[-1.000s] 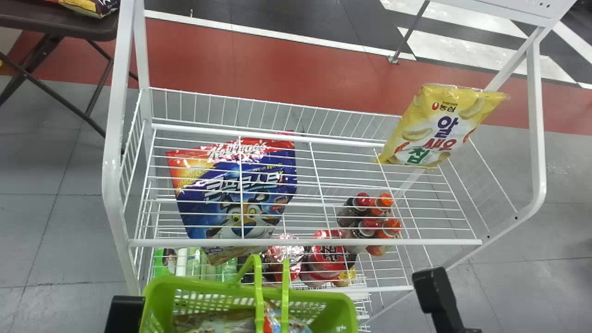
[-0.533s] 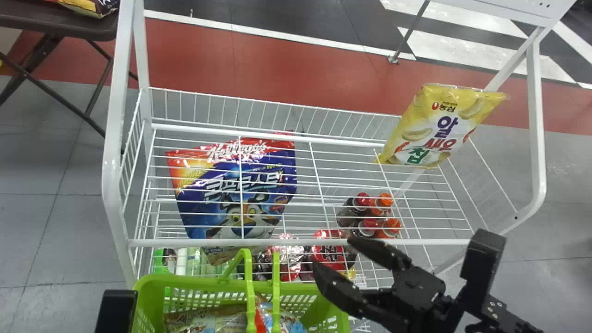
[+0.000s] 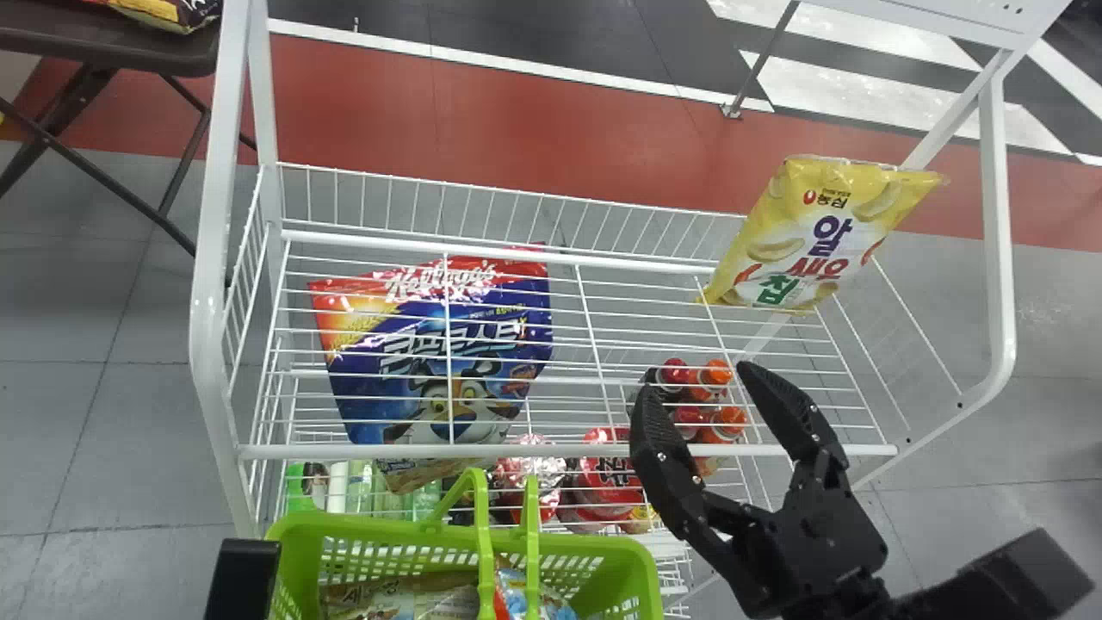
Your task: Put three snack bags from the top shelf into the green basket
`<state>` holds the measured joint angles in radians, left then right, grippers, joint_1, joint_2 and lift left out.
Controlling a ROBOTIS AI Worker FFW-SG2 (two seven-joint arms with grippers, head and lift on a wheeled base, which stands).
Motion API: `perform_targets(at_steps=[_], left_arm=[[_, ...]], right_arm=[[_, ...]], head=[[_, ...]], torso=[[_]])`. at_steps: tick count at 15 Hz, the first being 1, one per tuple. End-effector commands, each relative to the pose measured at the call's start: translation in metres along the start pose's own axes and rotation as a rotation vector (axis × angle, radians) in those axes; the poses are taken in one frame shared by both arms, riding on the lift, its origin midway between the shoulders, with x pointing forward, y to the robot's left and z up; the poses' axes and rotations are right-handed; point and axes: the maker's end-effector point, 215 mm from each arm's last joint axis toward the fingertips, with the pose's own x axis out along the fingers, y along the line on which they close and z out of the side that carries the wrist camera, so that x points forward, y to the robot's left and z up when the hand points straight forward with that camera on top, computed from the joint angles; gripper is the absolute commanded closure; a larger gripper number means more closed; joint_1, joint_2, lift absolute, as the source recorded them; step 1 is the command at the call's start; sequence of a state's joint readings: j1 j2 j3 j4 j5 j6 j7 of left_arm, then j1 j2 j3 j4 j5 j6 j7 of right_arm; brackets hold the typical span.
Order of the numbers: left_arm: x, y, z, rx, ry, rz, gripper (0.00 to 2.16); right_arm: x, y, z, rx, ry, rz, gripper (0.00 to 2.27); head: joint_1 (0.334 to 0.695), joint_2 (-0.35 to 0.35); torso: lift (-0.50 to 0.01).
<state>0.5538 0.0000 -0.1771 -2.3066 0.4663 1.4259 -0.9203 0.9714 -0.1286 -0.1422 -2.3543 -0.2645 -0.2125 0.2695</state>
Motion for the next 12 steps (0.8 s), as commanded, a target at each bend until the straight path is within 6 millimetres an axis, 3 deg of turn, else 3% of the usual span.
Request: perform_targets(at_steps=[1, 6, 12], left_arm=[[0.001, -0.001, -0.002, 0.0, 0.004, 0.0, 2.14], [0.002, -0.003, -0.004, -0.004, 0.001, -0.005, 2.14], [0.002, -0.005, -0.005, 0.0, -0.009, -0.011, 2.14]], right_arm=[[-0.001, -0.002, -0.006, 0.006, 0.019, -0.021, 0.09], [0.0, -0.001, -0.018, 0.017, 0.067, -0.019, 0.09], [0.001, -0.001, -0.017, 0.016, 0.069, -0.018, 0.09]], head=[[0.695, -0.35], [0.695, -0.35], [0.695, -0.35]], torso=[[-0.05], [-0.05], [-0.05]])
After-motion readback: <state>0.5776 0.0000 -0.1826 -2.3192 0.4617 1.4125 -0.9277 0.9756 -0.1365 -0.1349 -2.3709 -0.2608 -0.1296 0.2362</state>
